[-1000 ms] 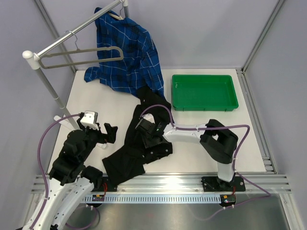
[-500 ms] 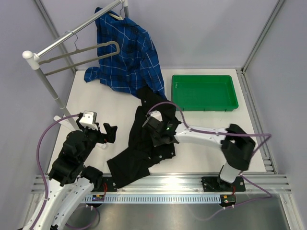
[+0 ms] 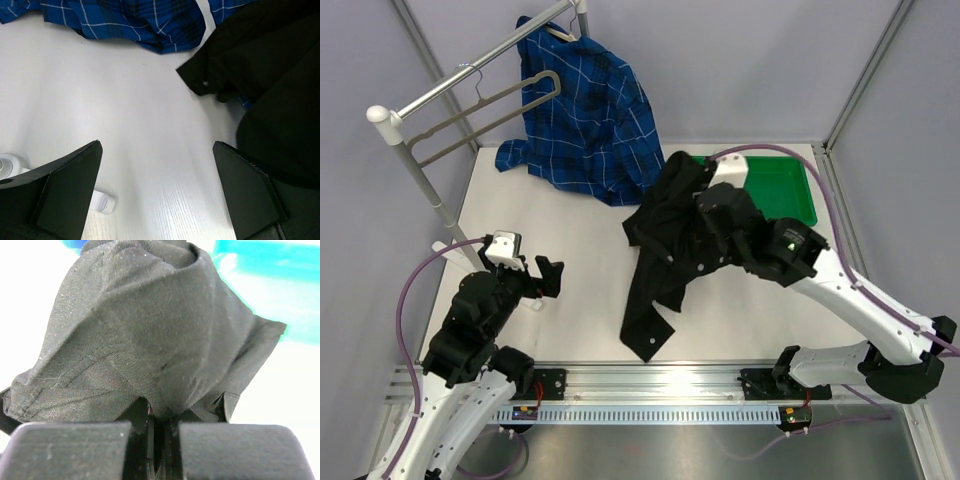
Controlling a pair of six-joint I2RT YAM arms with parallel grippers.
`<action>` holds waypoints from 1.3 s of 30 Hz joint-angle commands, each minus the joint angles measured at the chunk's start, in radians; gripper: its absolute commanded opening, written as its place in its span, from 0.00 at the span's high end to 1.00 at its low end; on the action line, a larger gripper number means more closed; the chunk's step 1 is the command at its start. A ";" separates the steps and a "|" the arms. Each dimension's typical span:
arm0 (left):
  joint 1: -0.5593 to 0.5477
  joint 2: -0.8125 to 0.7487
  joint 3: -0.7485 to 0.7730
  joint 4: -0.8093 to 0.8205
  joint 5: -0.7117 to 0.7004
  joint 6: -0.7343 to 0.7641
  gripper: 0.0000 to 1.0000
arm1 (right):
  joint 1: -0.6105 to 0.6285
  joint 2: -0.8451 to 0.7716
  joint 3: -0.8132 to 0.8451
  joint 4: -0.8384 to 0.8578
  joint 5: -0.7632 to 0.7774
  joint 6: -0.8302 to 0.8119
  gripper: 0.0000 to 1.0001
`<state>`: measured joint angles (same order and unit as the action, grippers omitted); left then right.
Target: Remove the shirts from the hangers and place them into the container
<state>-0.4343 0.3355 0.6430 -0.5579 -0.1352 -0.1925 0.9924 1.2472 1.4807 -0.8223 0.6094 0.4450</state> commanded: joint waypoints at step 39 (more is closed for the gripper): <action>0.003 -0.007 -0.016 0.053 -0.007 -0.016 0.01 | -0.848 0.417 0.210 0.271 -0.390 -0.103 1.00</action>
<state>-0.4343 0.3355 0.6312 -0.5552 -0.1349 -0.2028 0.1822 1.6180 1.6985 -0.6598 0.2787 0.2913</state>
